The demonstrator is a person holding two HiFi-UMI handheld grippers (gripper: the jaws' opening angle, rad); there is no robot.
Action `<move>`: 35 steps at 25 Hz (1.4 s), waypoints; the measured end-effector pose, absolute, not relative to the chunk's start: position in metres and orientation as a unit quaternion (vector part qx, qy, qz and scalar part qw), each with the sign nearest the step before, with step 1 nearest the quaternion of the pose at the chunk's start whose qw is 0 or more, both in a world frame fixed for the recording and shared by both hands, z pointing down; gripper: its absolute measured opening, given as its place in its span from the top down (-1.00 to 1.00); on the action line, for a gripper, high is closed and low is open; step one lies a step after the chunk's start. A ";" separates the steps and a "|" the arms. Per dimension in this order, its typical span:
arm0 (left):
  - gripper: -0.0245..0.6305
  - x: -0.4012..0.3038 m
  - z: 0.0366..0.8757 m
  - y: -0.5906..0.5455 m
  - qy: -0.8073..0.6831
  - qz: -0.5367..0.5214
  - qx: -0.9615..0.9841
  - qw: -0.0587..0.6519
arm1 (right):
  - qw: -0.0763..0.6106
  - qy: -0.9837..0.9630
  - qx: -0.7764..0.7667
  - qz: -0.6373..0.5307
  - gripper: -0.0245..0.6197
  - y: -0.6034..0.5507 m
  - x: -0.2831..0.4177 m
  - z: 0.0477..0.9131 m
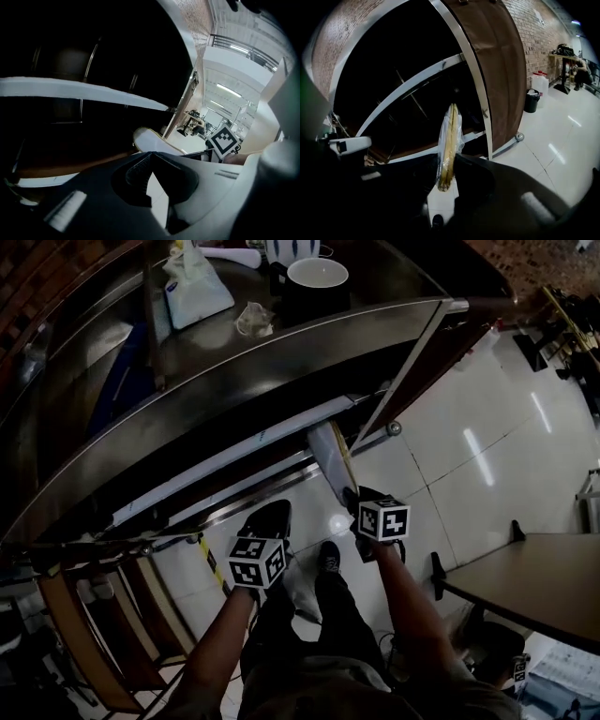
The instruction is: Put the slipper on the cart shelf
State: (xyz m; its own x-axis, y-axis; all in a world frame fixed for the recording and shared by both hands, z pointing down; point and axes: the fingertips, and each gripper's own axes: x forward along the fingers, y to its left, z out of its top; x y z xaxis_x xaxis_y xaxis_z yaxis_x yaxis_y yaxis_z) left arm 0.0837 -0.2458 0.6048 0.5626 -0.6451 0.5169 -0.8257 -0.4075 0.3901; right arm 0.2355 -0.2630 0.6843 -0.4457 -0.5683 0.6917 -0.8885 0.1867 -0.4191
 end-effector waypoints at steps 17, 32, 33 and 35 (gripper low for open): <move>0.90 0.077 0.690 -0.328 -0.486 0.128 0.813 0.294 | 0.159 -0.783 0.483 0.359 0.70 -0.425 0.209 0.784; 0.90 0.053 0.712 -0.317 -0.508 0.128 0.794 0.309 | 0.182 -0.782 0.524 0.285 0.18 -0.453 0.205 0.798; 0.90 0.052 0.710 -0.317 -0.509 0.127 0.793 0.309 | 0.181 -0.781 0.526 0.284 0.09 -0.452 0.206 0.796; 0.90 0.052 0.705 -0.317 -0.510 0.124 0.793 0.308 | 0.182 -0.781 0.525 0.284 -0.02 -0.449 0.209 0.792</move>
State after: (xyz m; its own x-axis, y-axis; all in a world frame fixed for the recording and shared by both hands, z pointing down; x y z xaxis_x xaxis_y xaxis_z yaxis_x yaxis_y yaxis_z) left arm 0.0518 -0.3170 0.7048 0.4481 -0.7335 0.5110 -0.8863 -0.2899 0.3612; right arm 0.2089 -0.4494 0.7916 -0.3816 -0.7174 0.5828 -0.9242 0.2870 -0.2518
